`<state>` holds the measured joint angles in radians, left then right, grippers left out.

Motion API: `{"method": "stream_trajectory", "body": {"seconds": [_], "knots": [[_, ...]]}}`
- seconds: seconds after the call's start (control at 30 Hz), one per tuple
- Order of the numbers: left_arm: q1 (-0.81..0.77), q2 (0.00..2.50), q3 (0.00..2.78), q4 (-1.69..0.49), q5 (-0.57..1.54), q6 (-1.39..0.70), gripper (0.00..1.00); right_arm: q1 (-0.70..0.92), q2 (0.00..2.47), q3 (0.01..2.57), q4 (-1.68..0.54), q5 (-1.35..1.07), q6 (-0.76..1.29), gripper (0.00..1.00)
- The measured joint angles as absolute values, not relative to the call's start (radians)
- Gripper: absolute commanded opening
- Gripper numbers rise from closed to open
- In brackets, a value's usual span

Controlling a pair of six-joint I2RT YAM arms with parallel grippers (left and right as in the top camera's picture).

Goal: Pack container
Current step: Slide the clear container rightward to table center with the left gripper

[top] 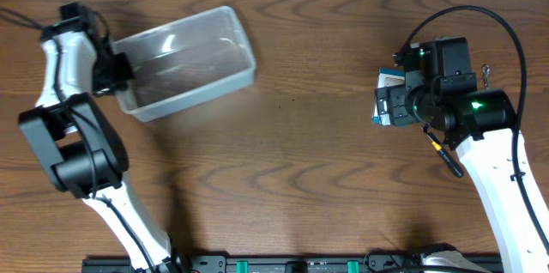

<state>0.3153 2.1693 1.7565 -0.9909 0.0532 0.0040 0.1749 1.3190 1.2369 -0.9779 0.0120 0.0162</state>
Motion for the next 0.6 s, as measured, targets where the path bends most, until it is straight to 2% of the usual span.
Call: {"method": "stream_trajectory", "body": {"seconds": [0.6], "knots": [[-0.109,2.166,1.757,-1.116,0.063,0.009,0.06,0.105,1.319,1.237,-0.997,0.008,0.08,0.95]]}}
